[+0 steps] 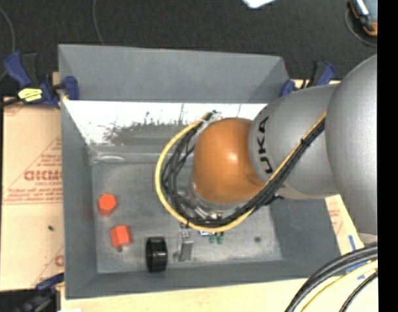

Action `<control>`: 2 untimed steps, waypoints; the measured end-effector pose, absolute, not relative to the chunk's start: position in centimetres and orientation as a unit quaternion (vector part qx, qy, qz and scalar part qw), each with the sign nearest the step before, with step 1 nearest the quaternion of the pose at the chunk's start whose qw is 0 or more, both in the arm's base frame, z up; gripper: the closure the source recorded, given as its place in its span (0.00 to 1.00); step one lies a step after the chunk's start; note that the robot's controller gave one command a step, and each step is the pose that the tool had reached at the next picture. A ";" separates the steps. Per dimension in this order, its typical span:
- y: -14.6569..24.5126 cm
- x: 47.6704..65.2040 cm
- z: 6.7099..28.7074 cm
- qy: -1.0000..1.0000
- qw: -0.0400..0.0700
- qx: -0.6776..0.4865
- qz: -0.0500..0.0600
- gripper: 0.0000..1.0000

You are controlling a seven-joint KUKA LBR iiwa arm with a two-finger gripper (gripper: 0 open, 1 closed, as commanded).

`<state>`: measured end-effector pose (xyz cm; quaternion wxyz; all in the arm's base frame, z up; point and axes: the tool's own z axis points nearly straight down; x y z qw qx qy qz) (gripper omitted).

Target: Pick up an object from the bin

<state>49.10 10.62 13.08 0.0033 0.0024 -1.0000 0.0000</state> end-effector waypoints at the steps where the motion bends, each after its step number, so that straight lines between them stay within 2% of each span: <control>1: 10.6 49.3 13.5 -1.000 -0.001 0.000 -0.001 0.00; 2: 17.2 54.7 6.8 -0.999 0.002 0.054 -0.001 0.00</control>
Offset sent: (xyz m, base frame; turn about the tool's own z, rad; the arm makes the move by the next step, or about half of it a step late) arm 0.0554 0.0646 -0.0608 -0.1014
